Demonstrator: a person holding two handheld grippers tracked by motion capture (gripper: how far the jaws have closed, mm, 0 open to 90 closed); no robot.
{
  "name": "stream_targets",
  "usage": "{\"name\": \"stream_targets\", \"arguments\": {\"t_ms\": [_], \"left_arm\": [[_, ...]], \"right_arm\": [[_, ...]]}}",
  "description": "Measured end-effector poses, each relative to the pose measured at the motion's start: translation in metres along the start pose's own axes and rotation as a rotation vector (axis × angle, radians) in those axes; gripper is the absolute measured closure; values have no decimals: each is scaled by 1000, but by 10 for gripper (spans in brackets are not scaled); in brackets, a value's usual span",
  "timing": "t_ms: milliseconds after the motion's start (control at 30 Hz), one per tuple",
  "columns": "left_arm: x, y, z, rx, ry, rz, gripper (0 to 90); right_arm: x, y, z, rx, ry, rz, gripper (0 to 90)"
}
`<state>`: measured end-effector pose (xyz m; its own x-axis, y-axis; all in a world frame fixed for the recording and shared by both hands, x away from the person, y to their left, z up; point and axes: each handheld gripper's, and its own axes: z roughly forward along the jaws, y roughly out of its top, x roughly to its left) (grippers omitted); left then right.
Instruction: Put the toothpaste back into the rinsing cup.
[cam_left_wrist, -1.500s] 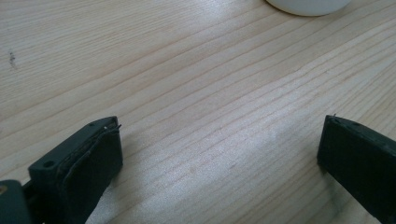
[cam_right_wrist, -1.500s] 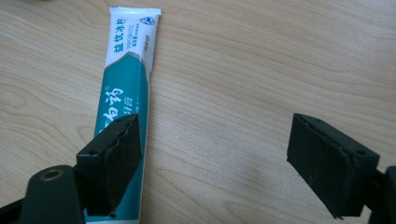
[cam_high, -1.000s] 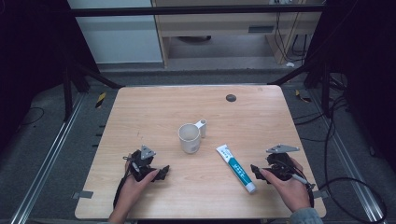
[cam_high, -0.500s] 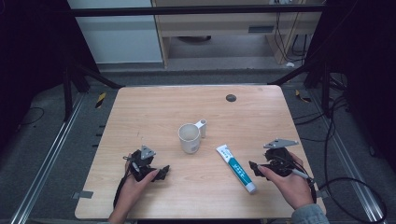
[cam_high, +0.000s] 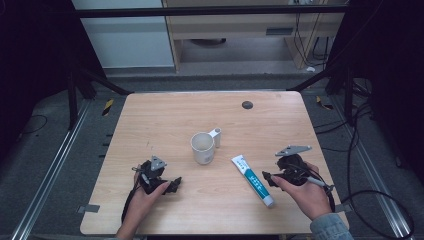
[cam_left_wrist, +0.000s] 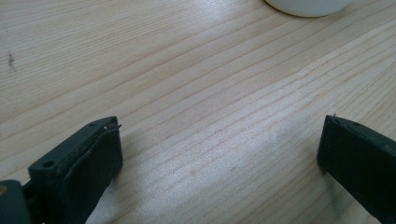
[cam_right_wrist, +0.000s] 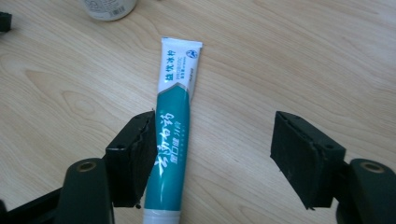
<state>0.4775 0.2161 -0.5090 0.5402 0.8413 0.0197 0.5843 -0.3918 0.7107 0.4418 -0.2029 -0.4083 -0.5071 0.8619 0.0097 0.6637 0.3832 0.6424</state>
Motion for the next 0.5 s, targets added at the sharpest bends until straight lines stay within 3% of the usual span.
{"name": "stream_targets", "arguments": {"t_ms": [500], "left_arm": [[0,0,0,-2,-1,-1,0]], "right_arm": [[17,9,27,67,41,-32,344]]}}
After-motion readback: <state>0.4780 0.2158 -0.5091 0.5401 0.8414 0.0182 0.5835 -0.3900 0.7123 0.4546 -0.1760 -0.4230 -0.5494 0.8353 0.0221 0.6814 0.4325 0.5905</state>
